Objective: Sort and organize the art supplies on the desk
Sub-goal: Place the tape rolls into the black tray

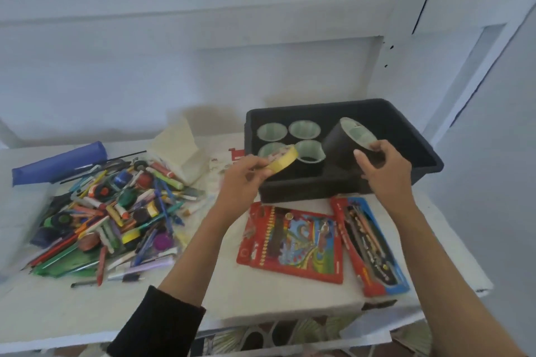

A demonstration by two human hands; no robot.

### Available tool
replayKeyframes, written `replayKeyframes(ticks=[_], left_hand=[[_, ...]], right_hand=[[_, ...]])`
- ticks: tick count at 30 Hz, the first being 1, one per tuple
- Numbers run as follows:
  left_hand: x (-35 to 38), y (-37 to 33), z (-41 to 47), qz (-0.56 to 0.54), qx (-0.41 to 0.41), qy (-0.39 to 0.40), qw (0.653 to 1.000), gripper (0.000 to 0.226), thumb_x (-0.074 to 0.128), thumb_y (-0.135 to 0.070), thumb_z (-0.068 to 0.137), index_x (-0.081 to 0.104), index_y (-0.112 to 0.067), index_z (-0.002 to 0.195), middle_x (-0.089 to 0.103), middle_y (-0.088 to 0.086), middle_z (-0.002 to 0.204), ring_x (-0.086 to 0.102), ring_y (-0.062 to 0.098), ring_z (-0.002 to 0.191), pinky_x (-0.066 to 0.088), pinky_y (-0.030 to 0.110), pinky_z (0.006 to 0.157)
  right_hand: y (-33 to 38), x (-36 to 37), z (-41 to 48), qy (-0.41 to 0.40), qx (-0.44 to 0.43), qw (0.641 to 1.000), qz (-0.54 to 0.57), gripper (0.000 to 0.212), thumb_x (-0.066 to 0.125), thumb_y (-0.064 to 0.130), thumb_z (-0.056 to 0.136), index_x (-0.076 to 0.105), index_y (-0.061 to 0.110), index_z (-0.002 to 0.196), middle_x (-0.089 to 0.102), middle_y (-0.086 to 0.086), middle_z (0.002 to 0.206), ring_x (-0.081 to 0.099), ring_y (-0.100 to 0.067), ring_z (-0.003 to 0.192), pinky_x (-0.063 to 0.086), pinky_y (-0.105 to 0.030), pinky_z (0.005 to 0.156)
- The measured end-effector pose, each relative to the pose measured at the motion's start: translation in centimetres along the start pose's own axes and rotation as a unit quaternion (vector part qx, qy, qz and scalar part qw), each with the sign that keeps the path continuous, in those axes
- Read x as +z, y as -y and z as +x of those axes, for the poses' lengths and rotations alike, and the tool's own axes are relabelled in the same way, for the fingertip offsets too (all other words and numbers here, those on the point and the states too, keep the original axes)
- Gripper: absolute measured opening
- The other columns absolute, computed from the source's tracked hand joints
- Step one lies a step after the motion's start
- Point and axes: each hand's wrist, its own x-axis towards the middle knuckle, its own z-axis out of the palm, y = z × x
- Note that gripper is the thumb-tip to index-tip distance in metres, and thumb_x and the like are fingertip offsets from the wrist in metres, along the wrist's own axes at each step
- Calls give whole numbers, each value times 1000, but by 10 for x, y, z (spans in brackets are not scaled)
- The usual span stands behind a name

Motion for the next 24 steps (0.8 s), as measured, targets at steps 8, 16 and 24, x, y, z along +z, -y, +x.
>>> replayKeyframes(ticks=[8,16,24], left_hand=[[118,-18,93,55,82,117,988,17,69,-6,83,70,-5,100,64,0,96,59,13,94,45,19,86],[178,7,148,272,88,281,916,21,64,-14,87,70,-12,107,65,7,113,56,23,108,37,37,103],[181,22,147,452,85,326,826,26,58,-32,89,65,-21,111,60,6,113,42,19,123,5,42,116]], right_hand=[[-60,-24,121,120,4,984,-130,32,72,32,80,62,11,101,63,-8,109,57,-24,103,49,-39,90],[-78,22,186,225,17,960,-166,35,75,27,78,64,5,103,63,-13,112,58,-28,105,48,-38,90],[-102,55,177,251,-12,956,-153,44,70,32,81,59,6,114,54,-13,119,51,-28,111,40,-32,90]])
